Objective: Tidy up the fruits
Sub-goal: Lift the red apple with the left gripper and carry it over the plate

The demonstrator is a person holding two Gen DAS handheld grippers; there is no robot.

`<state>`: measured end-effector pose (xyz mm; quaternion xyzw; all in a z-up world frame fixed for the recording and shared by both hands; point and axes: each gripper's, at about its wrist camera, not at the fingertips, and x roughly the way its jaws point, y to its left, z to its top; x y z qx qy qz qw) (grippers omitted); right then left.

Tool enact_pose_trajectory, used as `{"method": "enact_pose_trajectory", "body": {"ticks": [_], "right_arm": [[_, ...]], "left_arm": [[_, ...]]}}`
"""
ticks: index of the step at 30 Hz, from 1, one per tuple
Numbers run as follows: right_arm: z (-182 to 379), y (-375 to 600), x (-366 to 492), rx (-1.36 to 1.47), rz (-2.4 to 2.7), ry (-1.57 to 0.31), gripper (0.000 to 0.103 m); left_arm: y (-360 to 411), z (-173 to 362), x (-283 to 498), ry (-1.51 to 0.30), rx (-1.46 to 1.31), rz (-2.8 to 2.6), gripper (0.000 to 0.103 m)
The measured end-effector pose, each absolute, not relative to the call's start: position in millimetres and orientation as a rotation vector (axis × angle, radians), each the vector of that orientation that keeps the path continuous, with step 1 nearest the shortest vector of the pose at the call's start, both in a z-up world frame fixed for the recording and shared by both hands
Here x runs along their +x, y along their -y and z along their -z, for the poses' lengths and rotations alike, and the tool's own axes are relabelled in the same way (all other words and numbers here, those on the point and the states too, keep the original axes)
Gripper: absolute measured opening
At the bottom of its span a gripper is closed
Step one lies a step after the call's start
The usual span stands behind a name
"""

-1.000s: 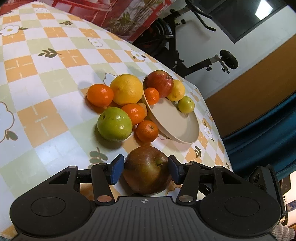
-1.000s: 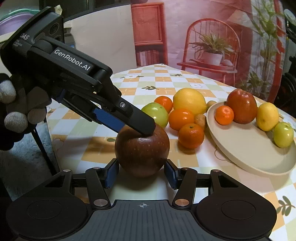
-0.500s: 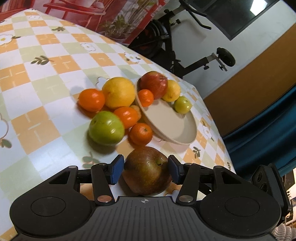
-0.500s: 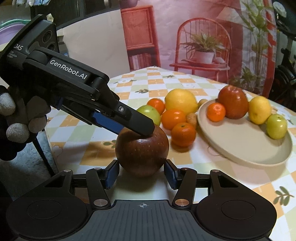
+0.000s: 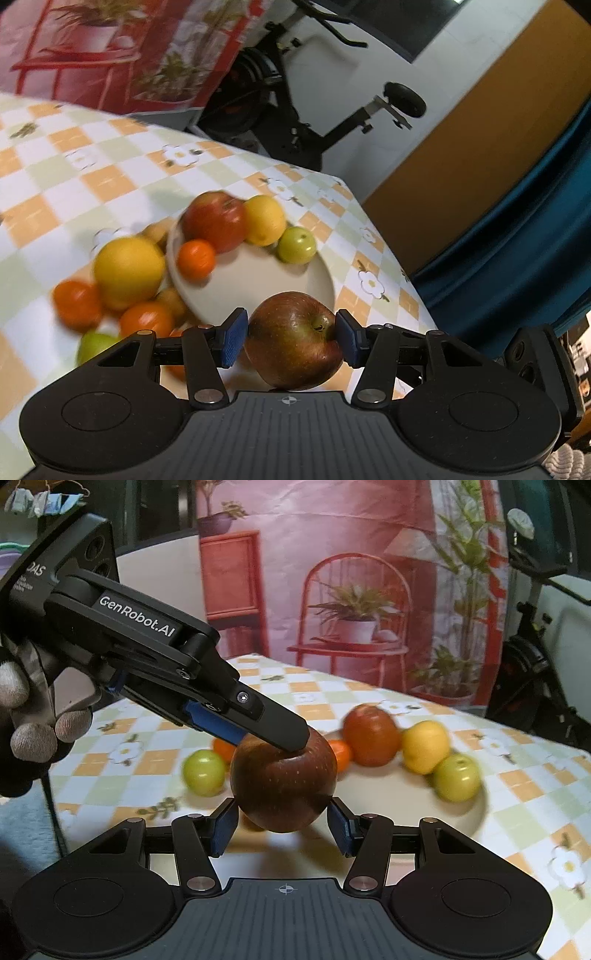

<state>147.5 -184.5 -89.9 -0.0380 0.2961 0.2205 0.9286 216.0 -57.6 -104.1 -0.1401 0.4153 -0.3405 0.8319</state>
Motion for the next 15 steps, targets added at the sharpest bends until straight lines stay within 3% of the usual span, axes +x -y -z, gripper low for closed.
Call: {"method": "enact_pose_trajectory", "body": {"ticks": [15], "right_arm": [[117.5,242.7,199.5,-0.12,-0.346,-0.68,0.05]], "left_arm": [[136.3,131.4,287.9,-1.002,-0.279,0.746,0.054]]}}
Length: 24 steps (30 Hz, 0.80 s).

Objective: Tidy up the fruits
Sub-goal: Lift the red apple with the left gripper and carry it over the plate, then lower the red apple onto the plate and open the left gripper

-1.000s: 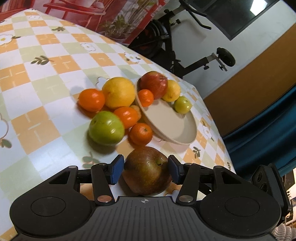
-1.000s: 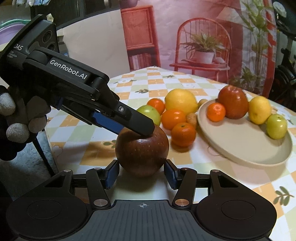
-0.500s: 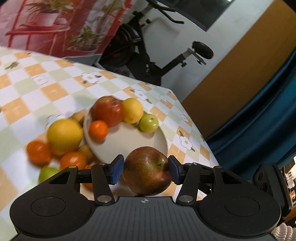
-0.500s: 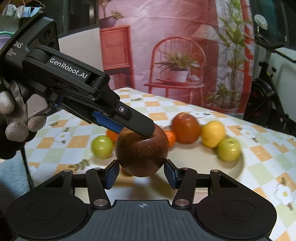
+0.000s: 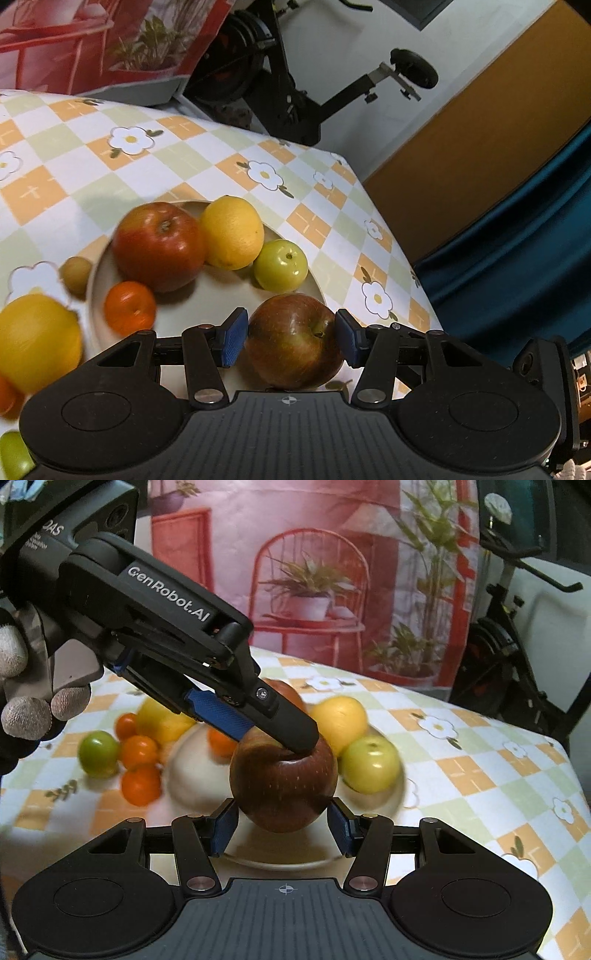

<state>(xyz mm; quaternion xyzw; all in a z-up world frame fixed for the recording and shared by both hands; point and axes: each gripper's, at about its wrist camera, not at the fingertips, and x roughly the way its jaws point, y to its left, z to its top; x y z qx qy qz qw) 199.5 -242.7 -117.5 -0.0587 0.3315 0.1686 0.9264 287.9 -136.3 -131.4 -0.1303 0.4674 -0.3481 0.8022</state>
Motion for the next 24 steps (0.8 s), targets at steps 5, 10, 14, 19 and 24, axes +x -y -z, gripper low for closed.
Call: {"method": "enact_pose_trajectory", "body": {"ticks": [5,10,14,19,24], "right_arm": [[125.7,251.7,211.3,-0.132,-0.333,-0.706,0.05],[131.8,246.9,221.0,-0.125,-0.353,-0.72,0.05],[132.5,237.8,233.6,-0.12,-0.364,-0.709,0.05],[133.6,227.1,245.2,-0.149,-0.364,-0.7,0.05],[135.2,226.7,245.6,-0.145,-0.364,-0.698,0.05]], "left_arm": [[148.8,136.2,296.5,-1.014,-0.257,0.739,0.054],[142.1,139.0,301.2,-1.017,-0.248,0.708,0.054],[132.6,136.7,307.3,-0.999,-0.254,0.669,0.054],[124.8,132.0,313.4,-0.989,-0.247,0.644,0.054],[125.0,129.9,313.1,-0.985,-0.236,0.64,0.054]]}}
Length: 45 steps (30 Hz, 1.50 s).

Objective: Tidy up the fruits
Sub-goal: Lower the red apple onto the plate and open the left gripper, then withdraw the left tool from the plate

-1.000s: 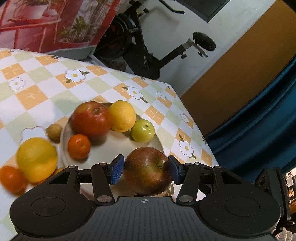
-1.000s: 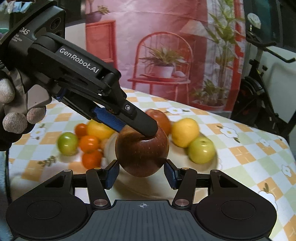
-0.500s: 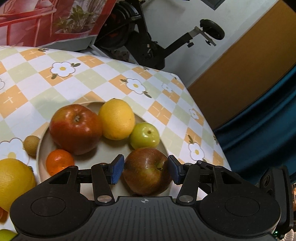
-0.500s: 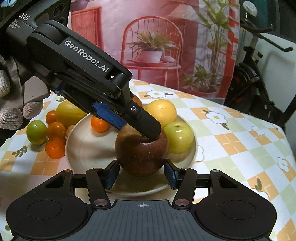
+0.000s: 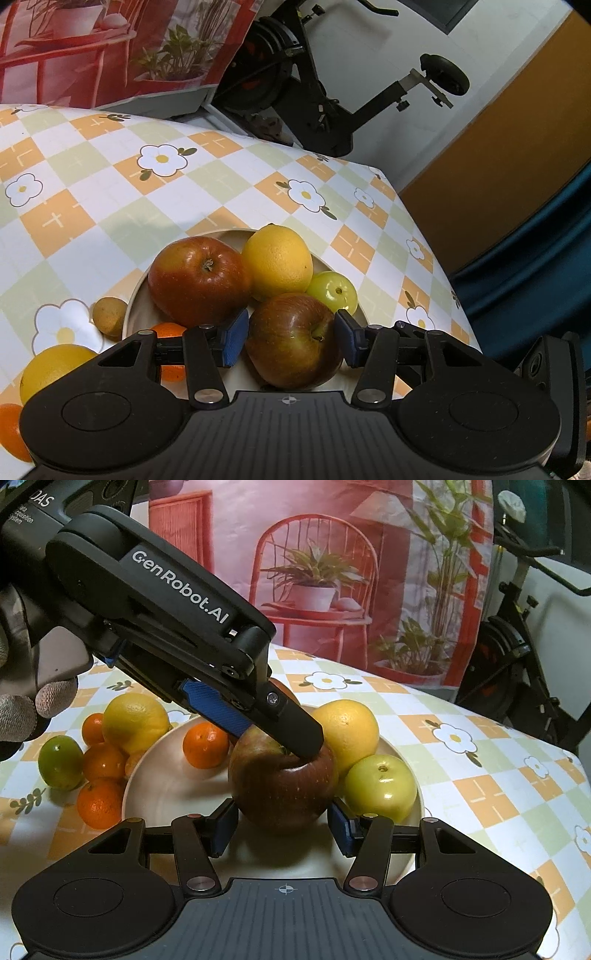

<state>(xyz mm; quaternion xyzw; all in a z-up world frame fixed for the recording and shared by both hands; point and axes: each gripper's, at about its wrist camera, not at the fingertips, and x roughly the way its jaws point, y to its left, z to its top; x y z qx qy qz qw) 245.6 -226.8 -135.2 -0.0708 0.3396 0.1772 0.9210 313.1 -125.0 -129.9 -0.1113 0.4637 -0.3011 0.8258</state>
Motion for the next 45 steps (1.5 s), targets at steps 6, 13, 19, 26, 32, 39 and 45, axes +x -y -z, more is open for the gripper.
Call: {"method": "enact_pose_trajectory", "body": {"ticks": [6,13,19,26,32,39,45], "right_arm": [[135.5,223.2,244.3,-0.146,-0.345,-0.71,0.051],[128.9,218.8,243.0,-0.141,-0.338,-0.708,0.056],[124.3,213.6,238.7,-0.147,-0.323,-0.714,0.057],[118.1,212.3,220.7,-0.088,-0.246,-0.683,0.059],[117.1,210.7,192.1,0.005,-0.184,-0.611,0.059],[117.4,193.8,168.5,0.042,-0.181,-0.539,0.059],[116.4,152.0,163.2,-0.095,-0.308,-0.508,0.056]], "left_arm": [[124.3,127.5,310.0,-0.995,-0.231,0.63,0.054],[114.4,121.8,305.3,-0.977,-0.224,0.612,0.054],[102.6,110.4,298.2,-0.948,-0.227,0.602,0.054],[75.4,94.2,281.7,-0.887,-0.193,0.579,0.054],[41.6,79.2,261.8,-0.794,-0.099,0.515,0.054],[6.4,73.2,236.1,-0.708,-0.053,0.417,0.054],[-13.5,77.3,215.2,-0.657,-0.074,0.313,0.054]]}}
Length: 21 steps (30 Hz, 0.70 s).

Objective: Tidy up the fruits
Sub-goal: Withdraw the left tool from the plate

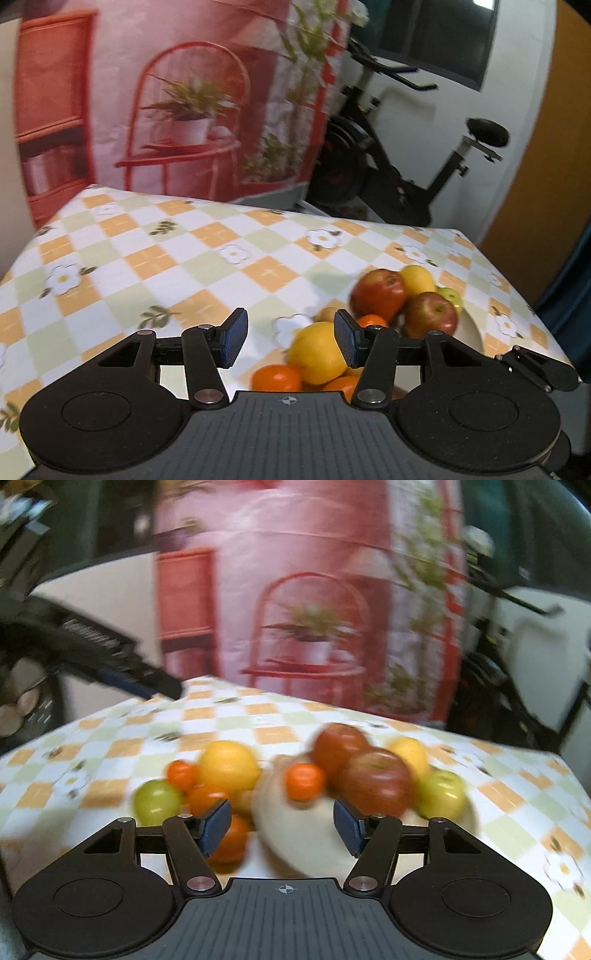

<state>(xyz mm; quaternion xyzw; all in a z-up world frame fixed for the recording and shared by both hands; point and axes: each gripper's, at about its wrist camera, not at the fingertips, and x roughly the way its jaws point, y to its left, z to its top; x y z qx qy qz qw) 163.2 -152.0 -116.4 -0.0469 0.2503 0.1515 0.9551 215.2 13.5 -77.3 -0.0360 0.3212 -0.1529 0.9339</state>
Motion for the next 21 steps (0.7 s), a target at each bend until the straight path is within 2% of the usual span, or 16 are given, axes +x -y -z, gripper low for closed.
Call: {"method": "enact_pose_trajectory", "body": {"ticks": [10,21], "right_arm": [[130.3,112.2,167.8,-0.19,-0.406,-0.531,0.052],[137.4,108.0,172.4,-0.2,-0.417,-0.564,0.045]], "left_arm": [[-30.8,80.9,193.1,-0.609,-0.074,0.186,0.054],[-33.2,98.1,182.5,-0.637,-0.094,0.18,0.054]]}}
